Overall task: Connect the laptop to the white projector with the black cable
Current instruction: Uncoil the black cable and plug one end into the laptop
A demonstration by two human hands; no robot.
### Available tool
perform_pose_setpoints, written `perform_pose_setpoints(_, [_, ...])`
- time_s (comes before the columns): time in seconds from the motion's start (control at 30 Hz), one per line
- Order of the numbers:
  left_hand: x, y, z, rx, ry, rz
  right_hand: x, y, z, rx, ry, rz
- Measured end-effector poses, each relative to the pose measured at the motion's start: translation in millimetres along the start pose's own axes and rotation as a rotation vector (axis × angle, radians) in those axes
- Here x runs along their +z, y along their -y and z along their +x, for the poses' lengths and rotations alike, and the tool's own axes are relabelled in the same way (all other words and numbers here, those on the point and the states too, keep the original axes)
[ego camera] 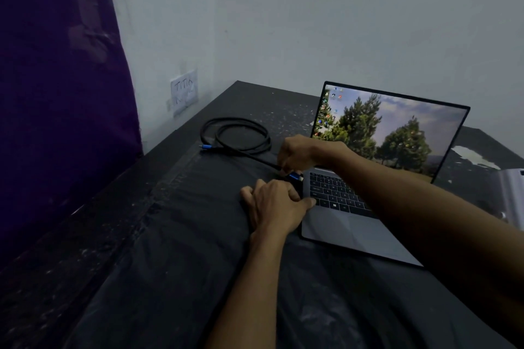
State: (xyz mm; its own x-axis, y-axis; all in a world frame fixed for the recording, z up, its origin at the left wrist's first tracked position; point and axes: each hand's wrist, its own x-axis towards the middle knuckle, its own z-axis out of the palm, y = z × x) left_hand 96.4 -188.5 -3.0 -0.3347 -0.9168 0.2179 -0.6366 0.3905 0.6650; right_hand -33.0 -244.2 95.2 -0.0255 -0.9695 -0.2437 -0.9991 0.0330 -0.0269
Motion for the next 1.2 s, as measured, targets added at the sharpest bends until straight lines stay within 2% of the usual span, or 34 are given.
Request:
perform_pose_setpoints(0.17, [-0.7,-1.0,-0.4,-0.007,-0.001,-0.001,4.0,-4.7,-1.6,0.021,0.022,0.088])
perform_pose_setpoints(0.47, [-1.3,-1.3,-0.2,-0.01,0.013,-0.004,0.0,6.8,-2.8,-0.069,0.047,-0.146])
perform_pose_setpoints(0.8, [-1.8,-1.4,-0.3,-0.017,0.0,0.003,-0.7,4.3,1.1,-0.12,0.054,-0.25])
perform_pose_setpoints(1.2, [0.0,-3.9,-1.3,-0.072,-0.028,0.038,10.8,-12.7,-10.4,-0.06,-0.102,-0.071])
